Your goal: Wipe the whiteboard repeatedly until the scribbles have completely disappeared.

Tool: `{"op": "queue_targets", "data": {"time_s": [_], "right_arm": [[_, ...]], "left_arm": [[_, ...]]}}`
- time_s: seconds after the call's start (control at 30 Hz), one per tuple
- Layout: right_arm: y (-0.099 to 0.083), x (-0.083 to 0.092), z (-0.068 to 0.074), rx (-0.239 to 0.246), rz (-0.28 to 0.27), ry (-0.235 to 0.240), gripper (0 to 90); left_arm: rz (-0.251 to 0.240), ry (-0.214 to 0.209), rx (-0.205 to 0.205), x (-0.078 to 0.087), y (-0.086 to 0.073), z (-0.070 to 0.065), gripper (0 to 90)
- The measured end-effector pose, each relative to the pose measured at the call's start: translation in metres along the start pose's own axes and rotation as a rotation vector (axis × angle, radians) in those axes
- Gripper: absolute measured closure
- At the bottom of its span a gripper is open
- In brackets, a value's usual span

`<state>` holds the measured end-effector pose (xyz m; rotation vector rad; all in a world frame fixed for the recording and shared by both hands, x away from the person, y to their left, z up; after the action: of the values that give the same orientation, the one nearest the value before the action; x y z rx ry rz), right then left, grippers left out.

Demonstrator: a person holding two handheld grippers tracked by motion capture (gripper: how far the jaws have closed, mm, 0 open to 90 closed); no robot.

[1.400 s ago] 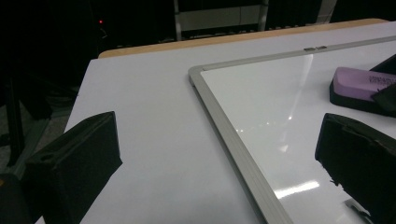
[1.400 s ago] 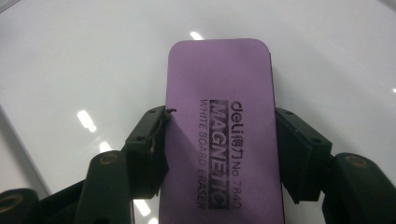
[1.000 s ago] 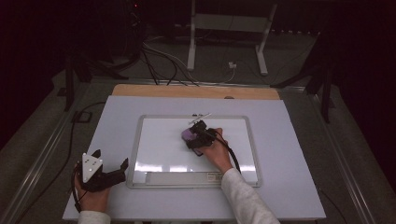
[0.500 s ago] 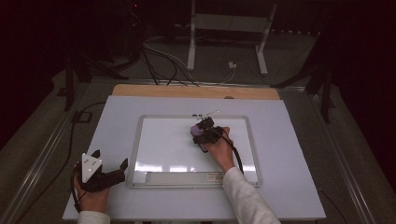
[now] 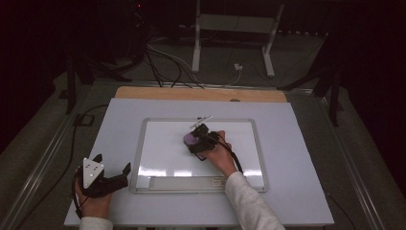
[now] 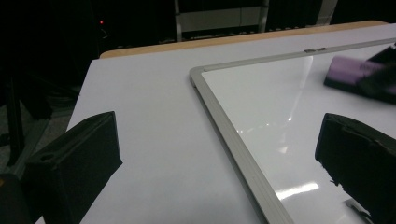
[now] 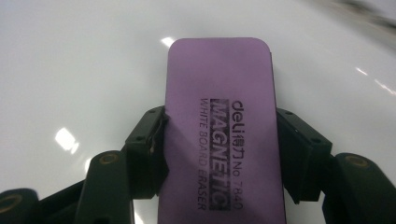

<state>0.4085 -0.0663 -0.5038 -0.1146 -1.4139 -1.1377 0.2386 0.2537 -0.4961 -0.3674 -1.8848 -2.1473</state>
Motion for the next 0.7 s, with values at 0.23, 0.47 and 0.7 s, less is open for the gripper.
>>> {"op": "queue_targets", "data": {"time_s": [0.23, 0.47, 0.7], "right_arm": [[-0.008, 0.018, -0.044, -0.238, -0.080, -0.173, 40.8], [-0.014, 0.029, -0.056, -0.284, -0.096, -0.249, 40.8], [-0.015, 0.045, -0.045, -0.249, -0.148, -0.199, 40.8]], "left_arm": [[0.001, -0.001, -0.004, 0.000, 0.000, 0.000, 0.8], [0.001, 0.000, -0.006, 0.000, 0.000, -0.001, 0.8], [0.003, 0.001, -0.007, 0.000, 0.000, -0.001, 0.8]]}}
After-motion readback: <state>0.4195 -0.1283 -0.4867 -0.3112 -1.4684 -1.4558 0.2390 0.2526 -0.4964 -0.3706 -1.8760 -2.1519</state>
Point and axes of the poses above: each handheld gripper's, and its own axes: x roughly backward along the jaws, y roughly out of its top, z roughly to its left, the point moved 1 cm from there along -x, roughly forward along the jaws, and after that the axes turned 15 degrees about y, right-handed, at the moved point
